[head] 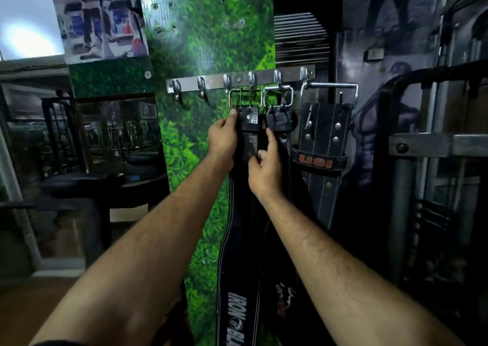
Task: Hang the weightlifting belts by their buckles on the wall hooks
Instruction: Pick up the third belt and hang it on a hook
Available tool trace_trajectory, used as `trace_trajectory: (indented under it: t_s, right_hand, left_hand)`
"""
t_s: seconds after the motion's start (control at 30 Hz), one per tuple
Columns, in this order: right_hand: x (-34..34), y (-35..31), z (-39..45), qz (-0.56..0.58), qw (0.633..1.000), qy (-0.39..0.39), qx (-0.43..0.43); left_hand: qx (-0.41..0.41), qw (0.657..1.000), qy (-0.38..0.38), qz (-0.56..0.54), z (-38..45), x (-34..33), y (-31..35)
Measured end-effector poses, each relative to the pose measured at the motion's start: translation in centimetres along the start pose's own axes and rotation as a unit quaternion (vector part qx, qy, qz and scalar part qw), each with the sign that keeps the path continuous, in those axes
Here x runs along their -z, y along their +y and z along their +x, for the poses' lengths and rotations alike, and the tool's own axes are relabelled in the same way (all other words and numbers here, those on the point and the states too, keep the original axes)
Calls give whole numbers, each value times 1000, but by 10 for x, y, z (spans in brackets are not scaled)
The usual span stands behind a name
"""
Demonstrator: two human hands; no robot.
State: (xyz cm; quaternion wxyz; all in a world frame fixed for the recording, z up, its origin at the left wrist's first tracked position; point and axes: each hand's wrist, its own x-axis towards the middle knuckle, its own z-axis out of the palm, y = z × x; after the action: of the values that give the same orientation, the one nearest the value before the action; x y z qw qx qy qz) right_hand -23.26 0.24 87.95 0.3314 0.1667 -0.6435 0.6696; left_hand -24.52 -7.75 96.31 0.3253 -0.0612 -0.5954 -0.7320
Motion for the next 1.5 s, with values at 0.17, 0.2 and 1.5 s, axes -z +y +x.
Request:
trace_trajectory:
  t_s: [0.17,0.2,1.5]
  right_hand:
    - [3,28,-28,129,989,-44,-60]
    - [4,34,-33,118,990,-49,-58]
    - [81,289,-233,-156,950,-185,-198]
  left_hand:
    - [-41,999,-21,13,-40,23,-34]
    - [-45,998,-33,16,-47,28,-40]
    - [318,929,-134,136,-218,166,-331]
